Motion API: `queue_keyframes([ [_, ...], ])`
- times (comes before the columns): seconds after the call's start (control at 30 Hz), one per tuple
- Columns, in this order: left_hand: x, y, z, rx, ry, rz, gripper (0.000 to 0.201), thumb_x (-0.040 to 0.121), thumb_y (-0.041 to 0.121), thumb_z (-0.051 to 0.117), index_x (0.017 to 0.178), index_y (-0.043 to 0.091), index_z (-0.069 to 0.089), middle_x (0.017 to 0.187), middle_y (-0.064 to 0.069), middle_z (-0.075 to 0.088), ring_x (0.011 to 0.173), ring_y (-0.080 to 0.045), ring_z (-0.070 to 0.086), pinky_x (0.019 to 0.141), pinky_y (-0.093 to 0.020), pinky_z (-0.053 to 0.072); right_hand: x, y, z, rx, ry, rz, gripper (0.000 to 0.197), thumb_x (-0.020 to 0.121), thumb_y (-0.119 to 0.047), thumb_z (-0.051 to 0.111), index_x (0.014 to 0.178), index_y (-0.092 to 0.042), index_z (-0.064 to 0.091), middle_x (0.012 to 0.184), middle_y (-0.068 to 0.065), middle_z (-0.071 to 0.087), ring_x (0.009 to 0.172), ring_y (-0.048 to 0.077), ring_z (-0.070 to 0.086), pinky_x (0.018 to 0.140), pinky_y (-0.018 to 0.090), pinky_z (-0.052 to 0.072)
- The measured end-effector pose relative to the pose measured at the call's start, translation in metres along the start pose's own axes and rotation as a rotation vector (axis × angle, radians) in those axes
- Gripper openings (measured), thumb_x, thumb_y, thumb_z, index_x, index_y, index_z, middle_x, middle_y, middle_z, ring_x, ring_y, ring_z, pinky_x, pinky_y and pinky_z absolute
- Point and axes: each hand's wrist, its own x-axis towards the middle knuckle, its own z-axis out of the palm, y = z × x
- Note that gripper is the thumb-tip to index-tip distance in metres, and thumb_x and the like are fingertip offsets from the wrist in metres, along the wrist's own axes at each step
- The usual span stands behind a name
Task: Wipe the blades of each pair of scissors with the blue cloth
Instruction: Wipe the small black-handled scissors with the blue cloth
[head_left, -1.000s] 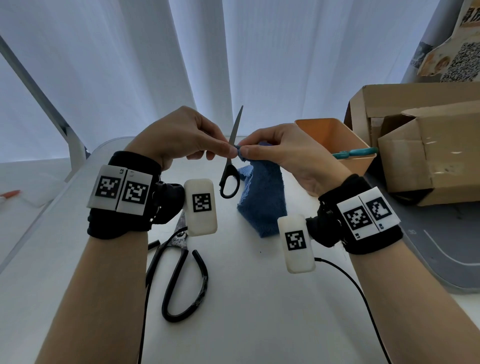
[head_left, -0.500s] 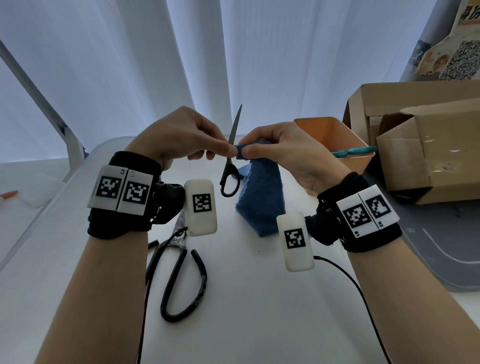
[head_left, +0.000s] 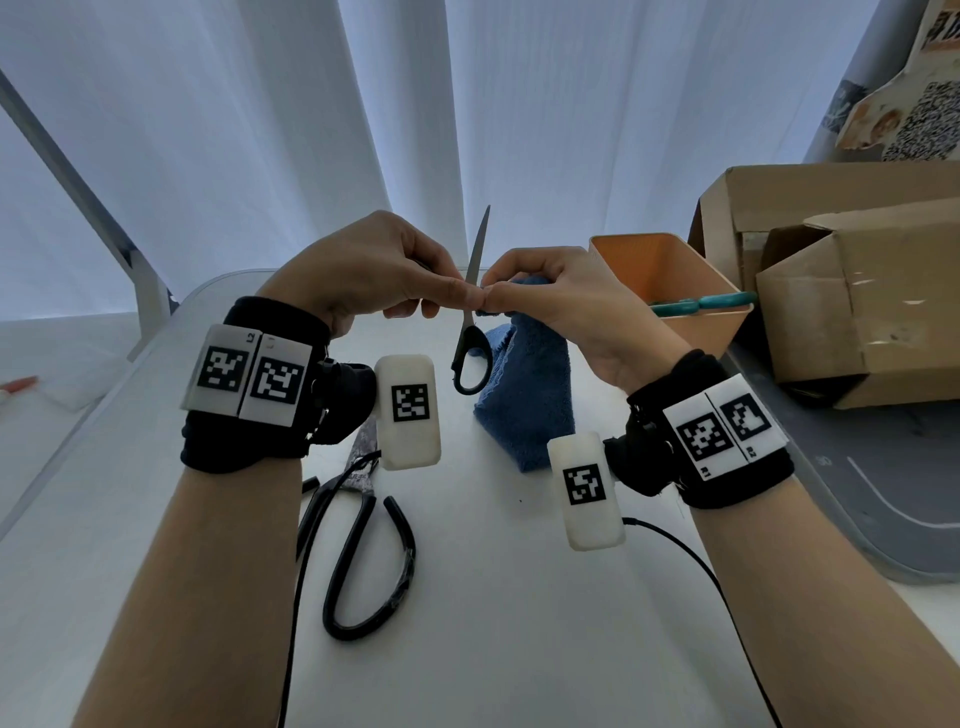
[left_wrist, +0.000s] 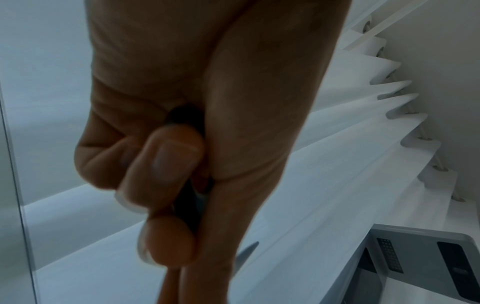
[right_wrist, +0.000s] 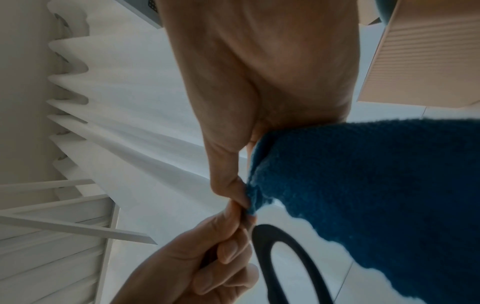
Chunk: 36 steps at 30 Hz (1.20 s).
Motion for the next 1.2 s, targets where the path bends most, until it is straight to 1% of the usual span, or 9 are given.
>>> queue_keyframes([
  [0.07, 0.0, -0.001, -0.001, -0.009, -0.005, -0.004, 0.028, 0.072, 0.034, 0.084, 0.074, 0.007, 0.075, 0.055, 0.0, 0.055, 0.053, -0.013, 0.039, 0.046, -0.017, 0.032, -0.001, -0.002, 0.002, 0.006, 0.008, 0.015, 0.006, 0.084, -0.014, 0.074, 0.086, -0.009, 0.072, 0.077, -0.001, 0.072, 0.081, 0.012, 0.065, 0.074, 0.016, 0.053],
  [0.13, -0.001, -0.002, -0.003, -0.016, -0.008, -0.007, 0.029, 0.071, 0.035, 0.083, 0.076, 0.007, 0.075, 0.056, 0.0, 0.055, 0.053, -0.013, 0.039, 0.047, -0.018, 0.032, -0.001, -0.004, 0.004, -0.001, 0.016, 0.016, 0.002, 0.085, -0.012, 0.071, 0.083, -0.012, 0.071, 0.073, -0.005, 0.07, 0.073, 0.003, 0.062, 0.065, 0.008, 0.047],
  [0.27, -0.002, -0.001, -0.004, -0.023, -0.013, 0.001, 0.03, 0.069, 0.037, 0.084, 0.074, 0.008, 0.075, 0.056, -0.001, 0.055, 0.054, -0.014, 0.04, 0.047, -0.018, 0.032, -0.002, -0.004, 0.004, -0.013, 0.024, 0.016, 0.005, 0.085, -0.011, 0.07, 0.081, -0.013, 0.069, 0.071, -0.005, 0.065, 0.066, -0.001, 0.057, 0.06, 0.007, 0.043],
  [0.4, -0.002, 0.001, -0.003, -0.025, -0.017, 0.007, 0.042, 0.063, 0.042, 0.083, 0.077, 0.004, 0.075, 0.054, -0.001, 0.055, 0.051, -0.013, 0.039, 0.046, -0.017, 0.032, -0.002, -0.003, 0.001, 0.007, -0.007, 0.01, 0.007, 0.084, -0.016, 0.076, 0.087, -0.012, 0.071, 0.087, 0.01, 0.073, 0.077, 0.005, 0.061, 0.066, 0.009, 0.045],
  [0.6, -0.004, -0.001, -0.009, -0.035, -0.008, -0.001, 0.023, 0.072, 0.031, 0.083, 0.07, 0.011, 0.074, 0.054, 0.0, 0.053, 0.05, -0.011, 0.038, 0.044, -0.016, 0.03, -0.002, -0.005, -0.005, 0.009, -0.005, 0.028, 0.006, 0.087, -0.012, 0.068, 0.083, -0.016, 0.069, 0.082, 0.0, 0.069, 0.083, 0.009, 0.06, 0.078, 0.019, 0.044],
  [0.77, -0.006, -0.002, -0.012, -0.037, 0.0, -0.001, 0.026, 0.072, 0.029, 0.084, 0.075, 0.005, 0.074, 0.053, -0.001, 0.053, 0.049, -0.011, 0.038, 0.044, -0.016, 0.03, -0.003, -0.006, -0.006, 0.026, -0.01, 0.018, 0.005, 0.086, -0.011, 0.071, 0.083, -0.015, 0.07, 0.084, 0.005, 0.068, 0.081, 0.009, 0.059, 0.072, 0.013, 0.044],
  [0.9, -0.006, 0.002, -0.007, -0.019, -0.018, 0.009, 0.022, 0.071, 0.033, 0.084, 0.068, 0.013, 0.074, 0.055, -0.001, 0.054, 0.054, -0.014, 0.039, 0.046, -0.017, 0.031, -0.004, -0.006, -0.003, 0.045, -0.028, 0.026, 0.004, 0.084, -0.011, 0.073, 0.085, -0.014, 0.071, 0.088, 0.01, 0.069, 0.085, 0.015, 0.062, 0.081, 0.022, 0.046],
  [1.07, -0.007, 0.002, -0.008, -0.044, -0.02, 0.009, 0.021, 0.072, 0.032, 0.084, 0.066, 0.015, 0.074, 0.055, -0.001, 0.053, 0.053, -0.014, 0.037, 0.045, -0.016, 0.03, -0.004, -0.009, -0.006, 0.064, -0.039, 0.024, 0.011, 0.087, -0.006, 0.067, 0.082, -0.015, 0.068, 0.08, 0.003, 0.07, 0.082, 0.011, 0.061, 0.077, 0.018, 0.045],
  [1.2, -0.008, 0.001, -0.011, -0.051, -0.016, 0.002, 0.021, 0.074, 0.029, 0.083, 0.067, 0.012, 0.072, 0.055, -0.001, 0.052, 0.05, -0.011, 0.036, 0.044, -0.015, 0.03, -0.004, -0.01, -0.011, 0.072, -0.038, 0.033, 0.013, 0.087, -0.005, 0.065, 0.08, -0.015, 0.067, 0.075, -0.001, 0.068, 0.081, 0.011, 0.058, 0.075, 0.02, 0.042],
])
